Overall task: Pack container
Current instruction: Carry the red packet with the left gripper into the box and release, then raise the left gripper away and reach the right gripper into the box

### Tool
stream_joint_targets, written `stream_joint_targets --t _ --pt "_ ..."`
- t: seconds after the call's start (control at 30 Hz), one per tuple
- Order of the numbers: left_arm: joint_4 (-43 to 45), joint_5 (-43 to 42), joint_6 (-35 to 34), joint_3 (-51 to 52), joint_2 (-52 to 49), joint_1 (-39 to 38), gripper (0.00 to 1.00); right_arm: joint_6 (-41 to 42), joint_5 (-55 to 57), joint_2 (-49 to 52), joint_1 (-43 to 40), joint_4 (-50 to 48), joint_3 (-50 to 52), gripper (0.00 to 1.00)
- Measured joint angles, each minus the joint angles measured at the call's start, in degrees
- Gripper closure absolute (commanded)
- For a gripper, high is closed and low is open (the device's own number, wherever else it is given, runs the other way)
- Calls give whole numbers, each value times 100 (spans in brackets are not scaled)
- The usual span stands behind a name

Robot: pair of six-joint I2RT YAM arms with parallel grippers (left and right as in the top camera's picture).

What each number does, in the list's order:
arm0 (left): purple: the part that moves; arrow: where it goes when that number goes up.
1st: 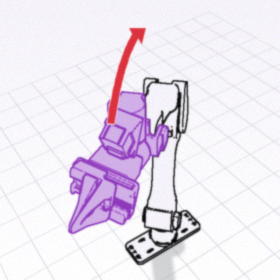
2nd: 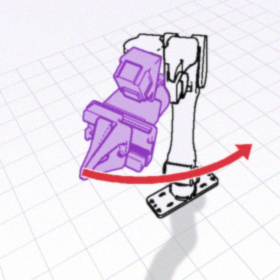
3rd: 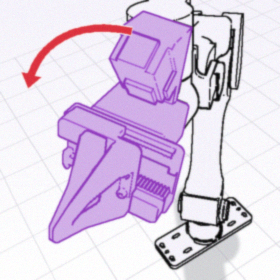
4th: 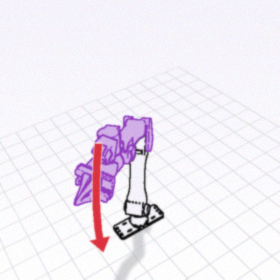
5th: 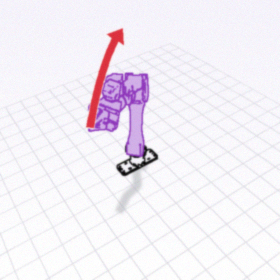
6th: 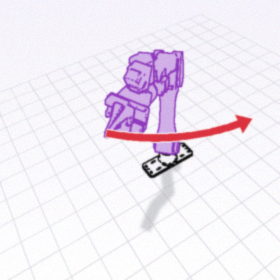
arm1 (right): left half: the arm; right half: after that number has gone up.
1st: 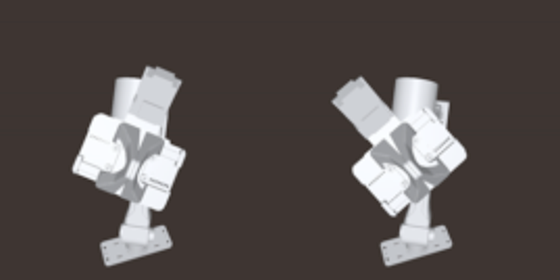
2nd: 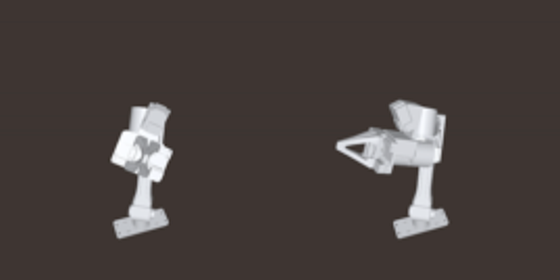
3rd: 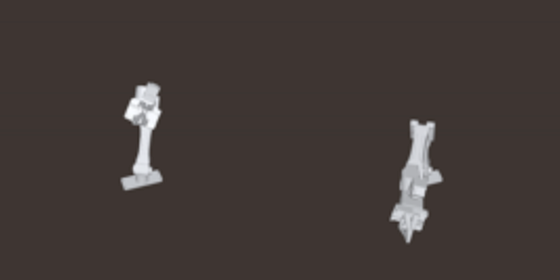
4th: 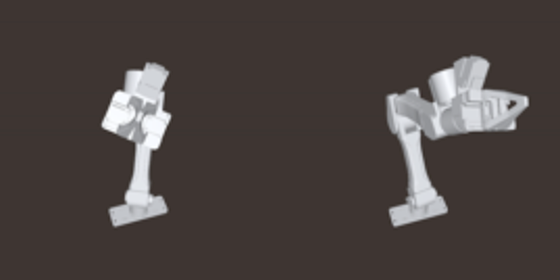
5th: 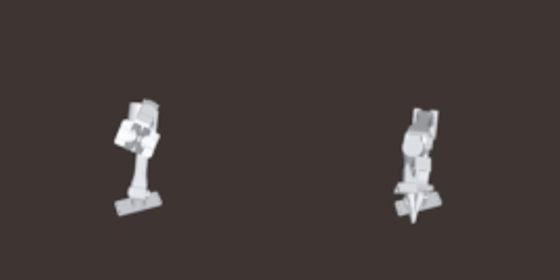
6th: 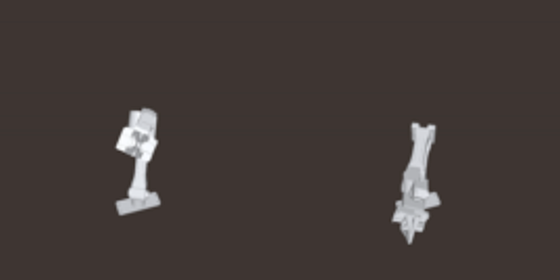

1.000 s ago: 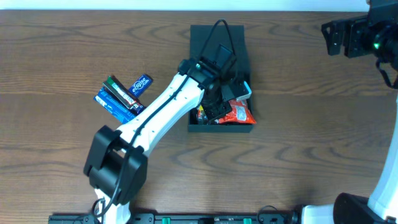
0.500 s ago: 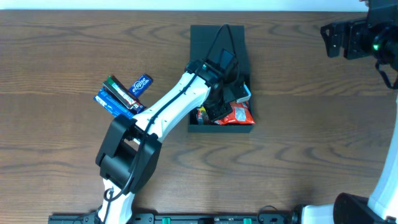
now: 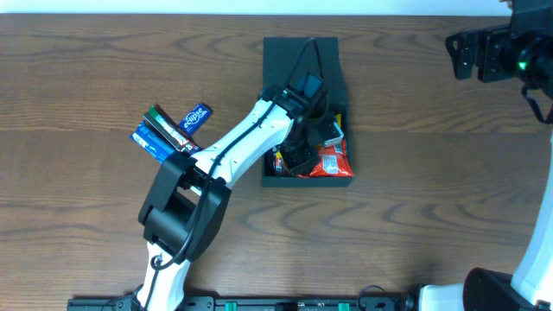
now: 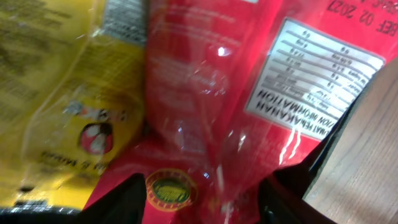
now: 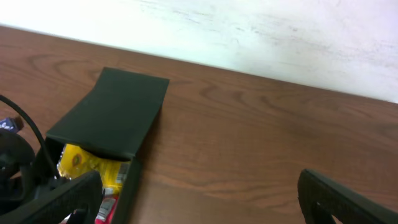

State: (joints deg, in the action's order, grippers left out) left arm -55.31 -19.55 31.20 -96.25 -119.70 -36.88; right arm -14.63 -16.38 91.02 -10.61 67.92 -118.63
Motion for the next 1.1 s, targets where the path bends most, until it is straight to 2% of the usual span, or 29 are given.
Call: stream_joint_targets --t 0.1,0.13,0.2,0.23,0.27,0.33,0.47,0.6,0.87,1.1 --pt "2 -2 -55 -24 243 94 38 0 0 0 0 22 0 1" --pt "9 0 -61 -39 343 129 36 0 0 0 0 39 0 5" --pt "101 -2 -94 -107 691 264 36 -52 -28 0 0 120 0 36" --pt "195 -4 -101 -144 870 350 38 -55 -83 0 0 203 0 76" --pt "310 -2 -140 -195 1104 474 41 -50 -173 0 0 310 0 97" --pt "584 -13 -264 -278 1541 774 50 -57 -457 0 -4 612 0 98" --pt "1001 -24 -584 -398 2028 1432 51 -59 -1054 26 87 1342 39 99" --pt "1143 -144 -839 -404 1982 1910 50 -66 -1373 111 603 1453 621 99" --pt "1189 -479 -1008 -396 1840 2194 48 -39 -1576 330 2033 262 2990 99" --pt "1185 -562 -1025 -396 1838 2201 47 455 -1226 330 2538 -1084 4271 99"
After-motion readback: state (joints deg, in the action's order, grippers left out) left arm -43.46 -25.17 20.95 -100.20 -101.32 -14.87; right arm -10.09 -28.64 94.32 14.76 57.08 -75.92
